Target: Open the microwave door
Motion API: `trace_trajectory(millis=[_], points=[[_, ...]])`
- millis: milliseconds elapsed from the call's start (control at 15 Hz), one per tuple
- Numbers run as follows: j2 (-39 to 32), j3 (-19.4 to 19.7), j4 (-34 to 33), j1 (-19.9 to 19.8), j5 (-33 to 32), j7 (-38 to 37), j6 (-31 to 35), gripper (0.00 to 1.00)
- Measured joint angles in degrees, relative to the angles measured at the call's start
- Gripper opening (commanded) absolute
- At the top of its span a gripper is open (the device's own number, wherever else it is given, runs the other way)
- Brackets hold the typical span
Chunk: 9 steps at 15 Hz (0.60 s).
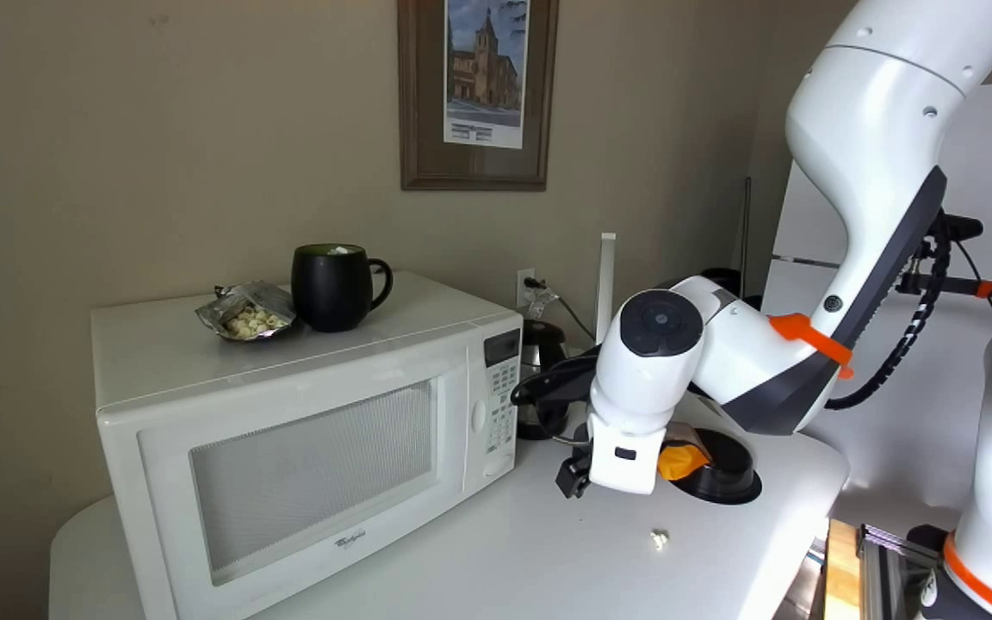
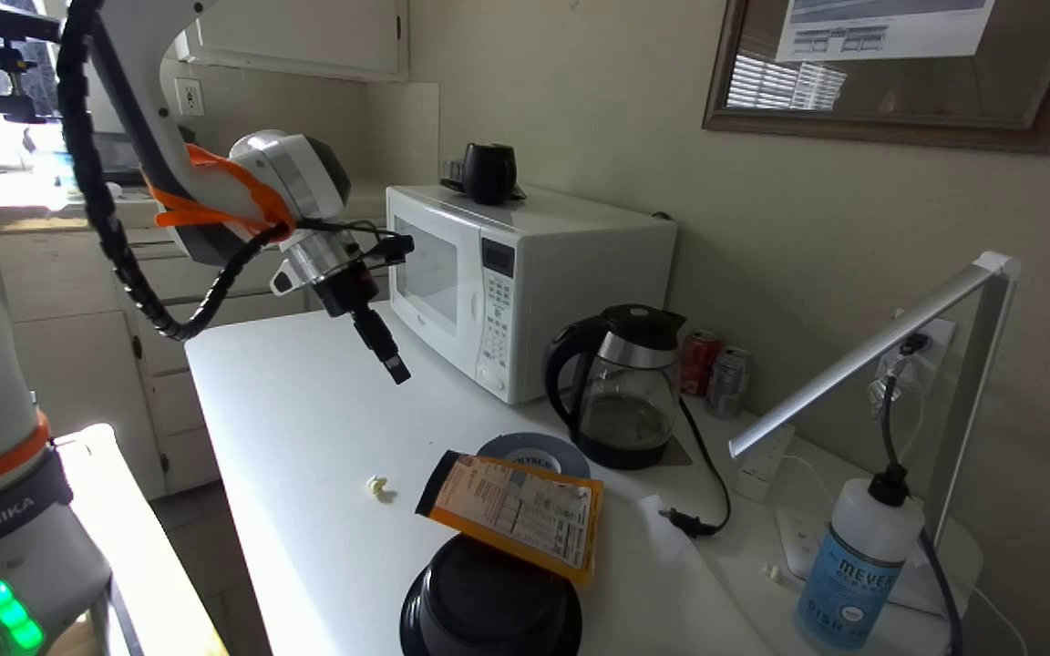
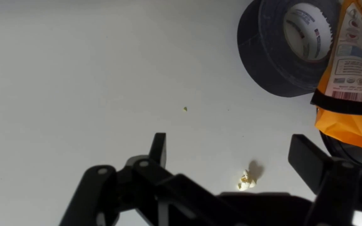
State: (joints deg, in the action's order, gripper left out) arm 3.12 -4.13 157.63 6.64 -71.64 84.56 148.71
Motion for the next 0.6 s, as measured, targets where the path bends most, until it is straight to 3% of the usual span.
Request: trace_trajectory(millis=[200, 267, 333, 600], points=[[0.00, 0.00, -0.17, -0.11, 0.01, -0.19, -0.01, 0.95], [0.01, 0.08, -0.43, -0.35, -0.04, -0.54, -0.01, 0.74], [0.01, 0.30, -0.87, -0.71, -1.03, -1.18, 0.47, 0.74], [-1.11, 3.46, -3.22, -3.97, -7.39, -1.99, 9.69, 0.43]])
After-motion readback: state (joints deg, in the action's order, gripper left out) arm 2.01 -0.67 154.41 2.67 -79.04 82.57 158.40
